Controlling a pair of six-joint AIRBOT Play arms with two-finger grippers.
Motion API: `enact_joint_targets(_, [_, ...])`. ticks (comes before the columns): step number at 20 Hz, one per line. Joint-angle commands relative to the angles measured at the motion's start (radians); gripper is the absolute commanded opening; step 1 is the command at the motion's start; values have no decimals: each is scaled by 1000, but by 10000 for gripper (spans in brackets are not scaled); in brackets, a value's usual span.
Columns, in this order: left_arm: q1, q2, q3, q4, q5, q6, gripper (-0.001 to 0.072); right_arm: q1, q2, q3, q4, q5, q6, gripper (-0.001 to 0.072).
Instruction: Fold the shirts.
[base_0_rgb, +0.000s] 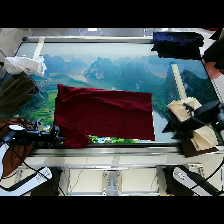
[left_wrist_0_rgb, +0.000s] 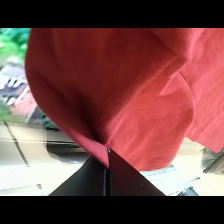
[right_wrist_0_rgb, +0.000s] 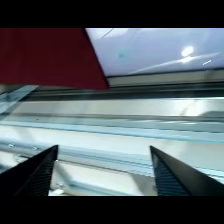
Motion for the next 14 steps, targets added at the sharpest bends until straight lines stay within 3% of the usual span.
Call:
enact_joint_targets(1, [0, 1, 0, 0, -3, 8, 13, -13, 6, -294, 235, 202, -23, 683])
enact_joint_targets(6, [0, 1, 0, 0, -3, 8, 13, 124, 5, -368, 321, 457, 13, 661])
enact_joint_targets(8, [0, 1, 0, -1, -4, 8, 13, 160, 5, -366, 323, 547, 87, 487])
enact_joint_targets(9, [0, 1, 0, -1, -4, 8, 13, 171, 5, -366, 323, 581, 114, 449])
enact_joint_targets(11, [0, 1, 0, 0, -4, 8, 13, 175, 5, -365, 324, 598, 137, 443])
enact_joint_targets(12, [0, 1, 0, -1, -4, 8, 13, 175, 5, -365, 323, 594, 137, 278])
enact_joint_targets(13, [0, 1, 0, -1, -7, 8, 13, 175, 6, -365, 324, 585, 137, 57])
enact_joint_targets(14, [0, 2, 0, -1, -8, 9, 13, 175, 6, -365, 323, 573, 136, 18])
